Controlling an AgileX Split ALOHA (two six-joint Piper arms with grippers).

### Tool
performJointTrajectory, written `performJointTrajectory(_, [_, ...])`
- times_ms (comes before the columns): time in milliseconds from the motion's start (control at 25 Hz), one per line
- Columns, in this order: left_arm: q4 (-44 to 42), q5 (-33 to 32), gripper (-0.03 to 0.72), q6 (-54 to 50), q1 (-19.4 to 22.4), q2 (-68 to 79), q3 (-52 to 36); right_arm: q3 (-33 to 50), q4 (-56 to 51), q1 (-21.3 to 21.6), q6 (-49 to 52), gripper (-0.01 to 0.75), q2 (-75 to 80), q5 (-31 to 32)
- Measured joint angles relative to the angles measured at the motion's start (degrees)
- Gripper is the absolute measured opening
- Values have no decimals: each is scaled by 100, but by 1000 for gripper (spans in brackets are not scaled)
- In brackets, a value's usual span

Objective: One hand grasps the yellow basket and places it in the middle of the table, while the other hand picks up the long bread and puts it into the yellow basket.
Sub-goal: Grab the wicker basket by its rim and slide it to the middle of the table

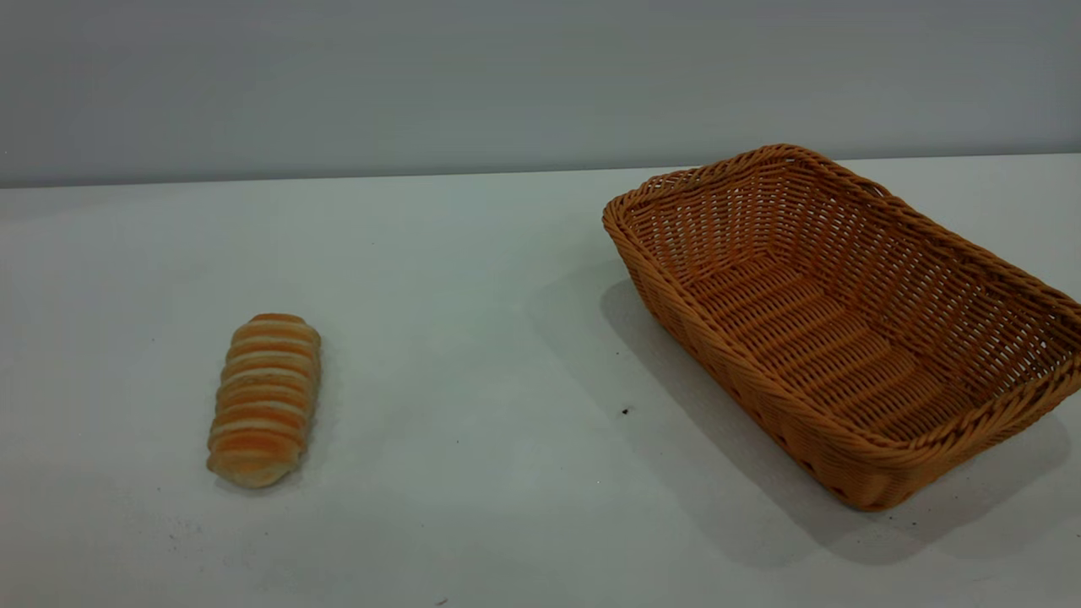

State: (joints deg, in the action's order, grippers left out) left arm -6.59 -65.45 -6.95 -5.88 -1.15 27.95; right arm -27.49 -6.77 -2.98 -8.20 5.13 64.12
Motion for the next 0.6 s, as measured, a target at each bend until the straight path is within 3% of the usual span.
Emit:
performJointTrajectory(320, [0, 105, 571, 0, -290, 115, 48, 0, -13, -612, 393, 586, 0, -19])
performJointTrajectory(440, [75, 773, 571, 0, -290, 525, 108, -11, 119, -872, 1025, 575, 174, -158])
performJointTrajectory(600, [212, 1896, 571, 0, -290, 1452, 108, -17, 159, -1028, 1493, 544, 797, -849])
